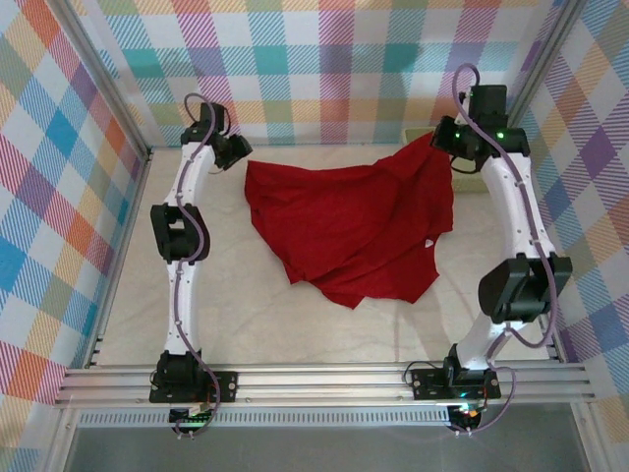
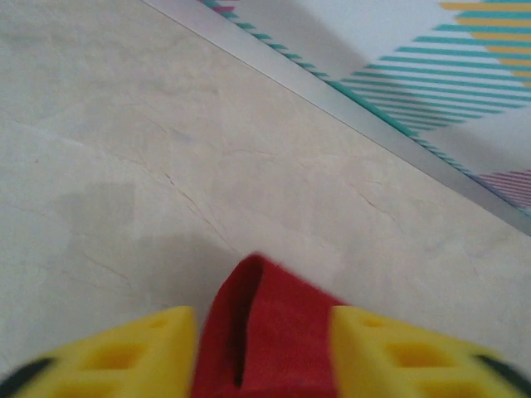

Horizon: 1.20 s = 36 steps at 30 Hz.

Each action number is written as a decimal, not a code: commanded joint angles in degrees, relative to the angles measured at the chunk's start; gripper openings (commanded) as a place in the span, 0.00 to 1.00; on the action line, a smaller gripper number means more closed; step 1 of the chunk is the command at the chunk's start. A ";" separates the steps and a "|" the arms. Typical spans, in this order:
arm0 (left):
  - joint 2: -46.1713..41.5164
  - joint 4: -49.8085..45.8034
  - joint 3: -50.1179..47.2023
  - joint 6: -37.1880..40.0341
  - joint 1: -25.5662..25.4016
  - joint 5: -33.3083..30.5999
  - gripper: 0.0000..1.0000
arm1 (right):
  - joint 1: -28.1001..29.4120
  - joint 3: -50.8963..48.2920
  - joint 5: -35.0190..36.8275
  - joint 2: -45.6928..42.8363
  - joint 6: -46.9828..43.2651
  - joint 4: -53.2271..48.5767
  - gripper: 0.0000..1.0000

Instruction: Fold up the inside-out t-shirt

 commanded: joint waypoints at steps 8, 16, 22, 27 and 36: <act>-12.47 -0.09 -18.87 5.12 -3.37 1.44 0.59 | 1.67 6.22 1.32 4.39 -2.40 1.26 0.00; -11.18 2.79 -22.64 3.38 -7.62 2.36 0.46 | 2.60 5.77 1.38 4.81 -2.81 1.31 0.00; -7.00 1.82 -19.26 1.97 -8.97 1.58 0.46 | 2.64 3.64 2.04 3.84 -3.38 1.83 0.00; -6.65 1.86 -19.70 0.77 -8.91 -1.00 0.52 | 2.68 2.92 2.52 3.71 -3.87 1.87 0.00; -6.32 2.00 -20.67 -2.14 -8.53 -3.11 0.62 | 2.67 2.42 2.66 3.80 -3.98 1.96 0.00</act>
